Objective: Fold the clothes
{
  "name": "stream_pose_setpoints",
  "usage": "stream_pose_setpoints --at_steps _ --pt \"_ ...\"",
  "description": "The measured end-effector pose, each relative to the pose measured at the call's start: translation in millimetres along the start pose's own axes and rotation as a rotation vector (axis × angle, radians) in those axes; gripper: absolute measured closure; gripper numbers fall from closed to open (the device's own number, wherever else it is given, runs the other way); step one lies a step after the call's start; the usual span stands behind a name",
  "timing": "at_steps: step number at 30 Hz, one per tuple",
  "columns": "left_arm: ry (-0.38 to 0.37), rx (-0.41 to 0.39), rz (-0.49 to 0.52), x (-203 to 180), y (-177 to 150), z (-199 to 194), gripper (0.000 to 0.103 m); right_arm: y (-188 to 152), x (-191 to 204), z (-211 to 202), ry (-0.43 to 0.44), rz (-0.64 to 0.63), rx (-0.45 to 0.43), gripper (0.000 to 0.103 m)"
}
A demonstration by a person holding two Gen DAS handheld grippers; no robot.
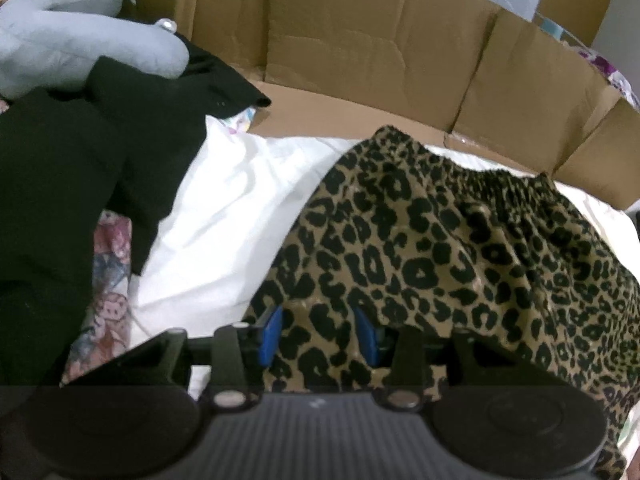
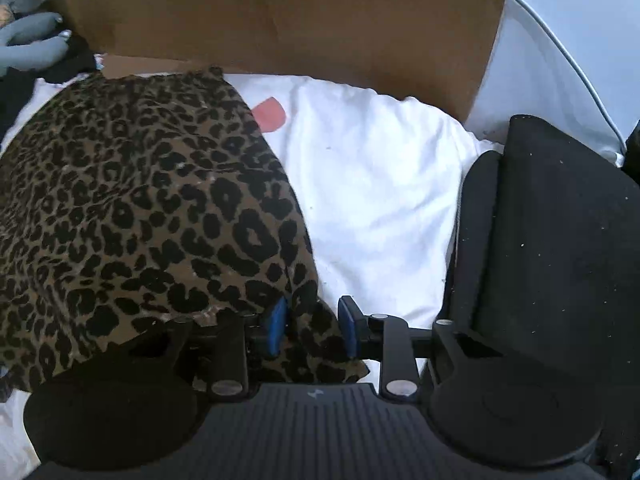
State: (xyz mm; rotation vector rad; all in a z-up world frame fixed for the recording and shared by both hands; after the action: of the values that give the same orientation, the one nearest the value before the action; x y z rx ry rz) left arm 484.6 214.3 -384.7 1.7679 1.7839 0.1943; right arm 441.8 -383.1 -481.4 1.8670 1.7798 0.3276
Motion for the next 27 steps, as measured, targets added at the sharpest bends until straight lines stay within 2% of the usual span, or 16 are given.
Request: stream_pose_setpoints --at_steps 3,7,9,10,11,12,15,20,24,27 --pt "0.005 0.009 -0.015 3 -6 3 0.06 -4 3 -1 0.015 -0.023 -0.012 0.066" --pt "0.011 0.016 -0.019 6 -11 4 0.06 -15 3 3 -0.01 -0.075 0.015 0.066" --pt "0.015 0.02 -0.013 7 -12 4 0.06 -19 -2 3 -0.011 -0.06 0.031 0.068" --pt "0.016 0.021 -0.01 7 -13 4 0.06 -20 -3 2 -0.001 -0.047 0.039 0.074" --pt "0.018 0.022 -0.007 8 -13 5 0.06 -21 -5 1 0.01 -0.033 0.047 0.093" --pt "0.019 0.022 -0.005 8 -12 5 0.06 -21 -6 0 0.018 -0.028 0.057 0.1" --pt "0.022 0.018 0.003 9 -9 4 0.06 -20 -9 -5 -0.002 -0.039 0.092 0.101" --pt "0.028 0.007 0.007 13 -1 4 0.06 -17 -15 -9 -0.036 -0.01 0.196 0.099" --pt "0.029 -0.004 0.004 16 8 5 0.06 -10 -17 -11 -0.089 -0.037 0.191 0.077" --pt "0.026 -0.013 0.01 17 15 7 0.06 -1 -16 -19 -0.092 -0.042 0.157 0.075"
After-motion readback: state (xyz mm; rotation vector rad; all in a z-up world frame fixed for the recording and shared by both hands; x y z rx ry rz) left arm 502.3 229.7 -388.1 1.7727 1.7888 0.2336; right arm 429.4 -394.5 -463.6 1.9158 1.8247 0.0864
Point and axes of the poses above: each gripper's, at about its wrist camera, not at the fingertips, and z roughly the way its jaws point, x to its left, y to its top, the point moved 7 cm from there along z, roughly the way its jaws point, and after that the axes turned 15 degrees about -y, right-handed, at the moved point
